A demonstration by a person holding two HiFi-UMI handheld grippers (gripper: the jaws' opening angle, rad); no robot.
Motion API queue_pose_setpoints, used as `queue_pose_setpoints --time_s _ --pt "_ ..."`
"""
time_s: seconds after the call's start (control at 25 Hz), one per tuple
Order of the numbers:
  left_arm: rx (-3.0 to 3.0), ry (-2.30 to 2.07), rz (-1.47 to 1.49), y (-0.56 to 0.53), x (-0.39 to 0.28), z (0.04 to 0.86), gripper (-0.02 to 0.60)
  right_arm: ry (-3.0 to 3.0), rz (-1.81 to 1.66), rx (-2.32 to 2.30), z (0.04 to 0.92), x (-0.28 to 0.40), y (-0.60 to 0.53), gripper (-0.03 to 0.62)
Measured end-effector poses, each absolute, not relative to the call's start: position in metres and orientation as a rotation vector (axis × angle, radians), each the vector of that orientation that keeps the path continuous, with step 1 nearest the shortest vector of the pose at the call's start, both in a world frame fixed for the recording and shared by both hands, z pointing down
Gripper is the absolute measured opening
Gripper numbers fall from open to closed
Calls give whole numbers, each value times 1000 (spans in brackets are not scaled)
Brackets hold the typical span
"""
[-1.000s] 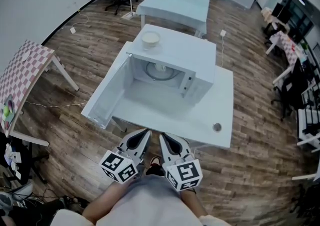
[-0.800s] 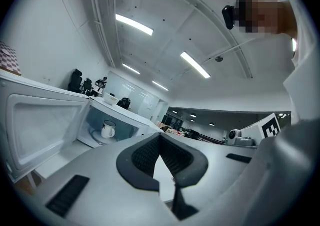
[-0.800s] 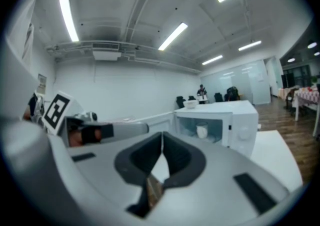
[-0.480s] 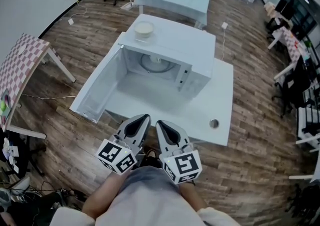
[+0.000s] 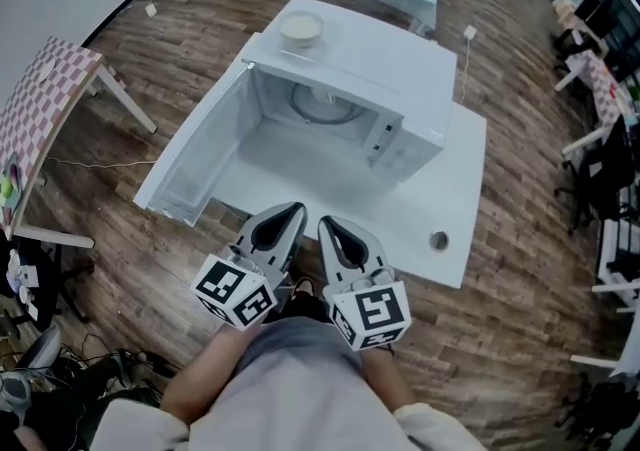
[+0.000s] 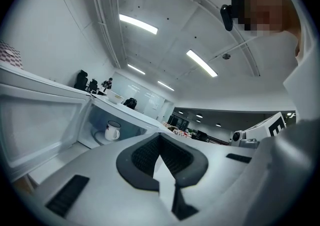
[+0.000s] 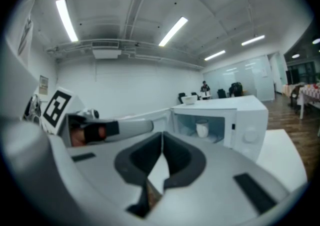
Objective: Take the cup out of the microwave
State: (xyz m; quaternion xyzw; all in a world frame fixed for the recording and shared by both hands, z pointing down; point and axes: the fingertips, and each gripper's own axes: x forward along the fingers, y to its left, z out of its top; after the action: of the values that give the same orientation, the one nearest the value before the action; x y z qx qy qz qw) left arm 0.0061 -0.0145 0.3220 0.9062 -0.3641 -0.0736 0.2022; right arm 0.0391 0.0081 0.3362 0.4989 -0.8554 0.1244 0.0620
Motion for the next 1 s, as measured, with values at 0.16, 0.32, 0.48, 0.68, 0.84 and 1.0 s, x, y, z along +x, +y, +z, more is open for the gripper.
queue_pose_setpoints --time_s 0.16,0.32,0.48,0.68,0.84,1.0 --pt "2516 -1027 -211 -23 5 323 11 -2632 379 1456 333 31 0 23" --pt "2541 -1023 -182 -35 6 326 11 -2636 371 1468 333 29 -13 23" --pt "2553 -1014 -169 -45 8 327 11 -2620 373 1485 336 31 -25 23" --pt "2537 -1010 -169 -59 6 331 11 -2610 397 1505 339 32 -38 23" --pt "2521 -993 -175 -67 7 334 11 -2604 407 1515 344 33 -51 23" --pt "2517 -980 -160 -76 5 339 11 -2587 422 1524 349 31 -63 23"
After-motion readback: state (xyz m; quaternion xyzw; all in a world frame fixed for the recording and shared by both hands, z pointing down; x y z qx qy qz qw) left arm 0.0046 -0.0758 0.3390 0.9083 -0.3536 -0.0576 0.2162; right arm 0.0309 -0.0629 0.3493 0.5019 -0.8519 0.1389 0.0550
